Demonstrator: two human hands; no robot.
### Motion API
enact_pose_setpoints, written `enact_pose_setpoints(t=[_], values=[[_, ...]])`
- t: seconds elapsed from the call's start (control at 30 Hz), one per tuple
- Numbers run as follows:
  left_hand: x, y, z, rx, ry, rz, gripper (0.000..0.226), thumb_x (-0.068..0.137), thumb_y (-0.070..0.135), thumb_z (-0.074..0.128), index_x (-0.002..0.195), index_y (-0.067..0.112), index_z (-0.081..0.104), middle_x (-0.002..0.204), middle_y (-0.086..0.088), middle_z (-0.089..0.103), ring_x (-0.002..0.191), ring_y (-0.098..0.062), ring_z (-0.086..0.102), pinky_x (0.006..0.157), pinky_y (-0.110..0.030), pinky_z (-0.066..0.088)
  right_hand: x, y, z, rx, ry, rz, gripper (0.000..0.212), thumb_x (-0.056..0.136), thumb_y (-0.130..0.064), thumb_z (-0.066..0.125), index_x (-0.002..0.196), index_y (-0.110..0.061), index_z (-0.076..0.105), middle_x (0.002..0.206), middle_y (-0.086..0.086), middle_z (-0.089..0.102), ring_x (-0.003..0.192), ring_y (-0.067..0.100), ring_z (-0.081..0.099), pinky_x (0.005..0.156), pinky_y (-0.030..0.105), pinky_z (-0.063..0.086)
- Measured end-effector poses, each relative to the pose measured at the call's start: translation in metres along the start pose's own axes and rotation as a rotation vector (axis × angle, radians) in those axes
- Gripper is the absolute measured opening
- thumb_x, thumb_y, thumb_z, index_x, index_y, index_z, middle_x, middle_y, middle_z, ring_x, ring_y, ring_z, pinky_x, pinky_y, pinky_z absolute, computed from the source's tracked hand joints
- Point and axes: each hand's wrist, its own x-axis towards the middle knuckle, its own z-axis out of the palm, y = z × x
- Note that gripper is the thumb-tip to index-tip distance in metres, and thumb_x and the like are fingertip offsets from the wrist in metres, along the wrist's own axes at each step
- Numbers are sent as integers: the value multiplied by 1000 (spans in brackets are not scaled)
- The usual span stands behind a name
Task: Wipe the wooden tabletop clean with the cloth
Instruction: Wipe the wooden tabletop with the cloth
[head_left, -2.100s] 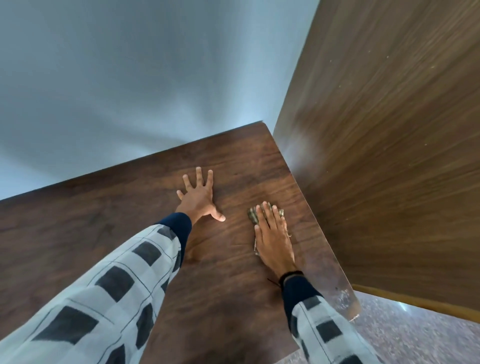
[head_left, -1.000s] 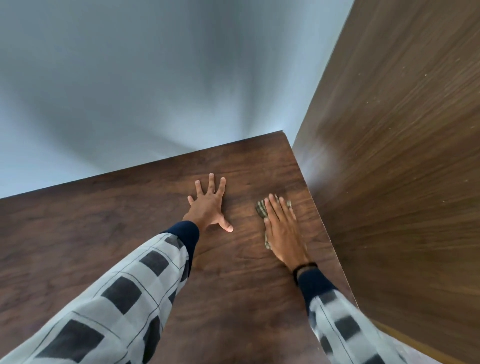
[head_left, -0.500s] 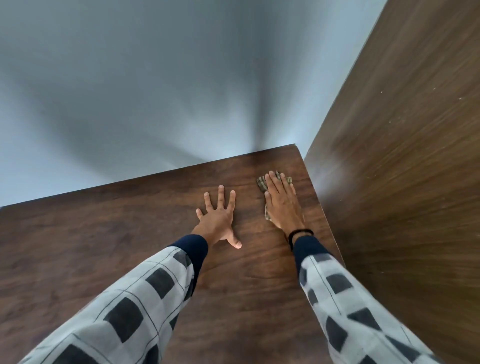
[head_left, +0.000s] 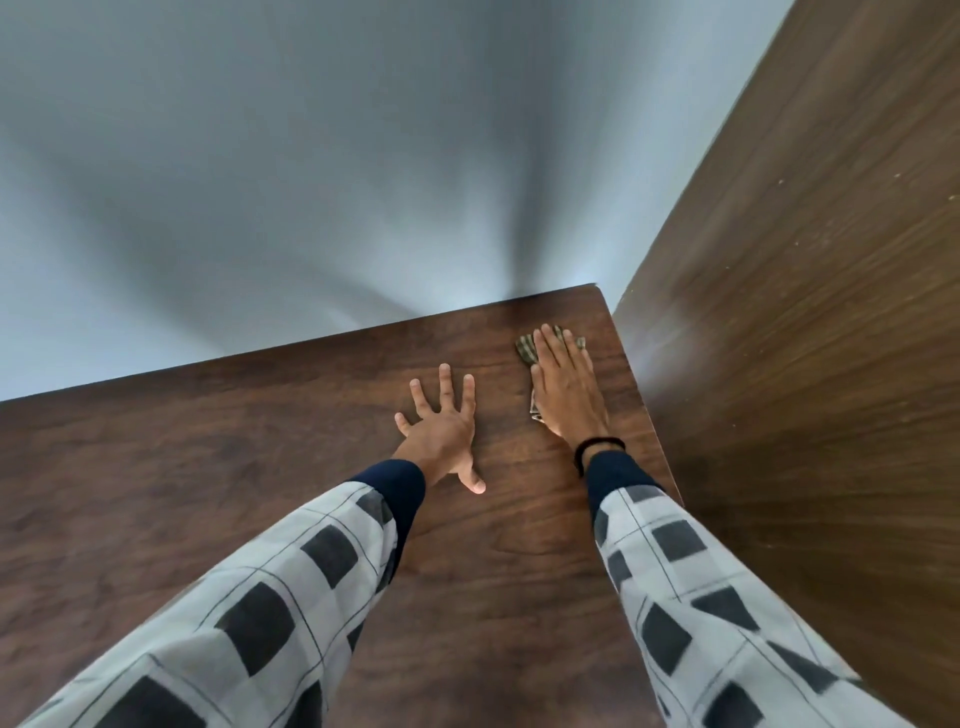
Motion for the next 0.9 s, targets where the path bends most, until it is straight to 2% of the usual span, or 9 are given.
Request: enact_pose_setpoints(t=[0.2,0.27,0.4,0.53,0.63,0.73,0.9], values=[[0,-3,1,-23,10,29,159,60,40,95,146,26,-38,141,-4,-58,138,-49,-37,113,-74,5,-91,7,8,3,9,-17,55,106,-32,22,158,-15,26,166,3,20,154,24,14,124,44,17],[1,-2,0,-18,3,27,159,60,40,95,146,26,-39,140,-4,-59,137,-50,-37,113,-74,4,-96,10,7,9,3,-8,55,106,-33,22,158,-15,26,166,3,21,154,24,15,123,44,18],[4,0,1,0,-1,20,160,59,42,95,145,25,-39,141,-6,-58,137,-52,-36,112,-75,5,-36,8,3,-8,18,-37,55,106,-32,23,156,-13,29,165,7,24,153,27,16,124,45,13],[5,-2,2,9,0,6,161,58,44,95,144,26,-40,139,-6,-59,137,-51,-36,112,-75,5,43,6,-3,8,38,-1,50,107,-23,35,156,-11,30,165,10,24,154,29,15,126,46,10],[5,-2,2,9,-1,8,161,58,44,95,144,27,-41,139,-5,-59,137,-51,-36,113,-74,5,65,4,-5,24,31,-6,50,106,-21,38,154,-9,33,163,12,28,153,30,16,126,46,9],[5,-3,1,1,-2,0,161,58,43,95,143,28,-41,139,-4,-60,137,-50,-37,113,-74,5,47,4,-6,41,22,-23,50,107,-22,37,156,-11,31,163,9,27,154,28,15,125,47,11],[7,-2,1,-6,-9,3,161,58,42,95,143,26,-41,131,-4,-62,136,-51,-37,112,-75,4,-40,4,5,30,44,-65,49,108,-26,33,155,-13,33,163,7,30,153,27,20,123,44,14]])
